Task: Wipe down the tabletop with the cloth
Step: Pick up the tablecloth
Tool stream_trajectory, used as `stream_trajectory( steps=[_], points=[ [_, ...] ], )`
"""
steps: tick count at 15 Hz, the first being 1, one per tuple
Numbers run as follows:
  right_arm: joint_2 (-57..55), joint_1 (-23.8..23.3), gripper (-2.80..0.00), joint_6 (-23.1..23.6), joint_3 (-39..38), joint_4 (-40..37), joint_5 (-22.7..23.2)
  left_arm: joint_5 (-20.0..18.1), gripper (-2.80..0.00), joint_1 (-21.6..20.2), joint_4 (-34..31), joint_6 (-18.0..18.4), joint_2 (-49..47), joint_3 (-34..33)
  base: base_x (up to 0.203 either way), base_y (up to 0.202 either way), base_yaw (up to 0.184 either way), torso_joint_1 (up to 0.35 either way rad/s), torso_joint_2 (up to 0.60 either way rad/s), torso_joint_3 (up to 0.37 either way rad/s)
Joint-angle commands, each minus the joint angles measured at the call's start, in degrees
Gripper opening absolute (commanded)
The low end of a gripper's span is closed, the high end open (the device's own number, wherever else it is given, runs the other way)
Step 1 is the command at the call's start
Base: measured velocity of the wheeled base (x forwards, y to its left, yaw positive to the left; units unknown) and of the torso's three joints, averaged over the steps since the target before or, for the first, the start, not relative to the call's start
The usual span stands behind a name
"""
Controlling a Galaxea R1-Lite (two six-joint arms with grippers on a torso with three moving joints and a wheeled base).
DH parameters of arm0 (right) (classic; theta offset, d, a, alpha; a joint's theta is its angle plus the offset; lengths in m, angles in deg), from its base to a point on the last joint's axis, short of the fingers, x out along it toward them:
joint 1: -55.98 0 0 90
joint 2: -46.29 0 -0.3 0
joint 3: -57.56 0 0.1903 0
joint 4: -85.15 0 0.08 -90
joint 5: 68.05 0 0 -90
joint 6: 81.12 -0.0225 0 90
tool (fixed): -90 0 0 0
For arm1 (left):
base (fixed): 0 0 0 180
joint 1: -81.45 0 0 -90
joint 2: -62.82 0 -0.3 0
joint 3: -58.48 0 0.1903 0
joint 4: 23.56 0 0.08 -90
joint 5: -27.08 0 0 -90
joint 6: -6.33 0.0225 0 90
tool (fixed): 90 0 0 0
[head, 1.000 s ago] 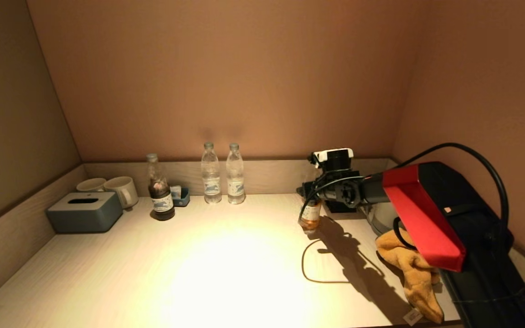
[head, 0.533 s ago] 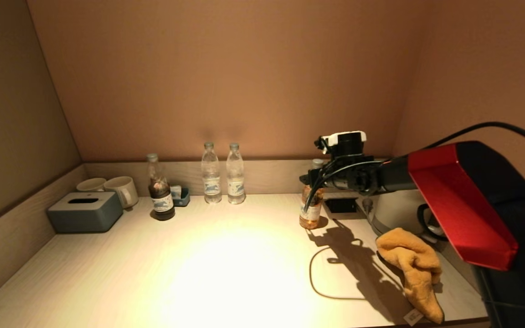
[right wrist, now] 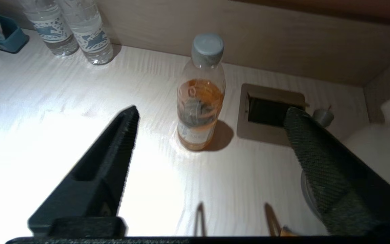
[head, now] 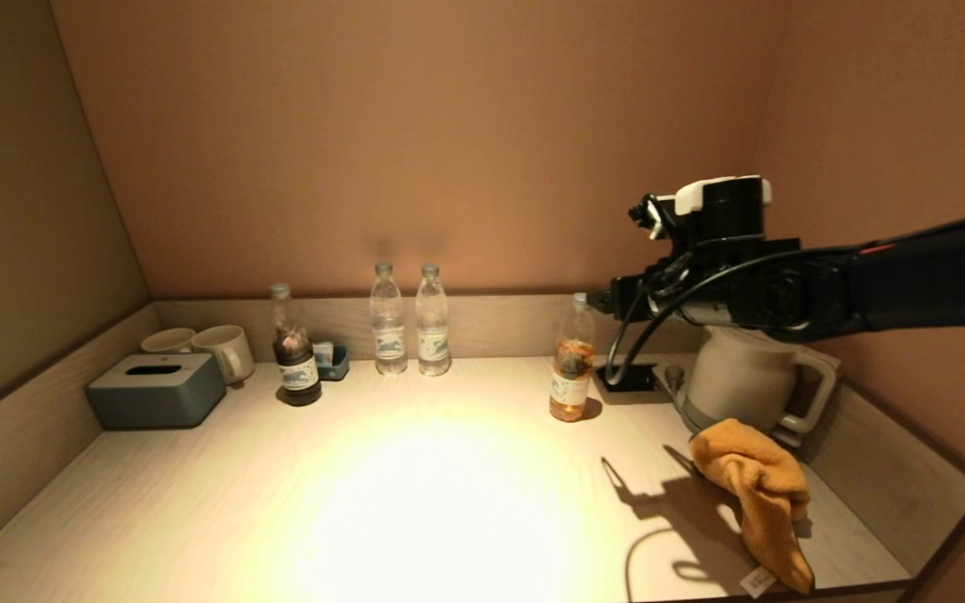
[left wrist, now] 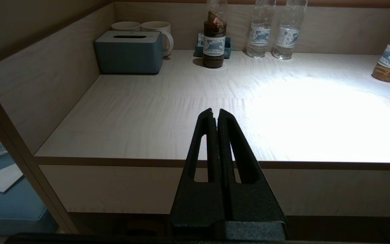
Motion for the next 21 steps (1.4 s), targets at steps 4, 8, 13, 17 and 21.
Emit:
stream_trajectory(
  steps=[4, 8, 13, 17, 21],
  points=[
    [19.23, -0.07, -2.8, 0.18, -18.66, 0.08, 0.07, 0.02, -2.8, 0.01, 0.01, -0.03, 0.02, 0.0, 0.0, 0.0, 0.0, 0.0, 0.0, 0.0],
    [29.67, -1.35, -2.8, -0.14, -28.67, 0.07, -0.05, 0.02, -2.8, 0.01, 0.06, -0.03, 0.02, 0.0, 0.0, 0.0, 0.0, 0.0, 0.0, 0.0],
    [37.73, -6.98, -2.8, -0.59, -37.62, -0.19, -2.33, 0.02, -2.8, 0.01, 0.06, -0.03, 0.02, 0.0, 0.0, 0.0, 0.0, 0.0, 0.0, 0.0],
    [37.14, -8.0, -2.8, -4.39, -38.67, -0.53, -9.62, 0.02, -2.8, 0.01, 0.06, -0.03, 0.02, 0.0, 0.0, 0.0, 0.0, 0.0, 0.0, 0.0],
    [37.41, -8.01, -2.8, -5.31, -39.84, -0.45, -9.56, 0.02, -2.8, 0.01, -0.03, -0.03, 0.02, 0.0, 0.0, 0.0, 0.0, 0.0, 0.0, 0.0]
  ],
)
